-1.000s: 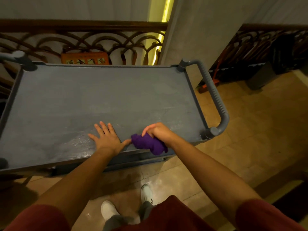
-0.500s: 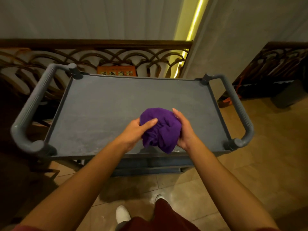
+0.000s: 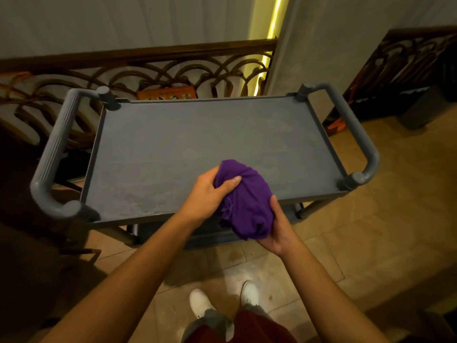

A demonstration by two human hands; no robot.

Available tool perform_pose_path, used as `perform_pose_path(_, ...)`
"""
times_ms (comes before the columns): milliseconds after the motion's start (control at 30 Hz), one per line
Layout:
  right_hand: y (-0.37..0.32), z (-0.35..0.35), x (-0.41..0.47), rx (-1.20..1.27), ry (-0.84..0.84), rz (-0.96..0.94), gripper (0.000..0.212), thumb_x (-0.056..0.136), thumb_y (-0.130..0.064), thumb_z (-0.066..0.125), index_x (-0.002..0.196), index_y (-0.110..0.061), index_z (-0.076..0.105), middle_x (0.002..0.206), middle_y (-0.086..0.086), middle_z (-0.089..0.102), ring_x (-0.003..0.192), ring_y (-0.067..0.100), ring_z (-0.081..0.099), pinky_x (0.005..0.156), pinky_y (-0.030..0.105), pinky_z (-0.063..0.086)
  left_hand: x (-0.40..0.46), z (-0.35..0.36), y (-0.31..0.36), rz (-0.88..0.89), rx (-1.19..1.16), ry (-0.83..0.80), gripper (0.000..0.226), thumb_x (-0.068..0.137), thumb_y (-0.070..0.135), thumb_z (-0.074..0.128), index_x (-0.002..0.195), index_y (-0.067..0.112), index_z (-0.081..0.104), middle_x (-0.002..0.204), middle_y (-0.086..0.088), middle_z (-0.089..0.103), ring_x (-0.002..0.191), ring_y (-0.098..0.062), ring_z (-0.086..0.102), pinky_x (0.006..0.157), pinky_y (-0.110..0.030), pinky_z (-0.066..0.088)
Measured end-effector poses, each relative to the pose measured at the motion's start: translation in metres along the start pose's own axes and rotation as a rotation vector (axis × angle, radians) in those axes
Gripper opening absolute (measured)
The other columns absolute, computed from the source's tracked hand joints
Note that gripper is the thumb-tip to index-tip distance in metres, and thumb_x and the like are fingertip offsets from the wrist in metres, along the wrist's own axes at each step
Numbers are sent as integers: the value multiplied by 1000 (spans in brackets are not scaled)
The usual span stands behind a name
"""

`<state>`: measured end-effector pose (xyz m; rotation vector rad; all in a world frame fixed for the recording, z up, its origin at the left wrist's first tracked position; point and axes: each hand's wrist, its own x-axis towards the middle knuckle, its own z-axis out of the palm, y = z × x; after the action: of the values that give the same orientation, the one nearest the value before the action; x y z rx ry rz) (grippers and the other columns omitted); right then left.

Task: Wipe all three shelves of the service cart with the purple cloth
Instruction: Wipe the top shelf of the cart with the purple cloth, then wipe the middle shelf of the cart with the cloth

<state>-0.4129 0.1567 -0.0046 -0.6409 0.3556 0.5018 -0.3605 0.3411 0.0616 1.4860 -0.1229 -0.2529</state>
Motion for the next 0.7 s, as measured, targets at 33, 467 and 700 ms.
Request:
perform_pose_path(33, 4, 0, -4, 37, -25, 18, 89, 74, -53, 84, 144, -8, 53, 148, 21, 53, 134, 37, 54, 100, 46, 53, -3, 1, -3, -52, -59, -18, 17, 94, 17, 67, 110, 24, 68, 105, 8, 77, 103, -13, 71, 89, -25, 56)
perform_pose_path(467, 20, 4, -38, -4, 28, -124, 62, 81, -15, 80, 137, -2, 57, 134, 23, 64, 121, 38, 65, 90, 44, 59, -43, -2, -7, -31, 294, 29, 24, 90, 16, 73, 114, 14, 68, 101, 3, 74, 89, -4, 72, 77, -17, 57)
perform_pose_path(700, 36, -46, -67, 2, 120, -110, 44, 80, -6, 74, 123, 0, 68, 126, 24, 68, 107, 35, 72, 85, 42, 61, -85, -1, -61, -306, 220, 150, 29, 86, 30, 77, 105, 10, 68, 85, -10, 75, 73, -19, 74, 58, -25, 59)
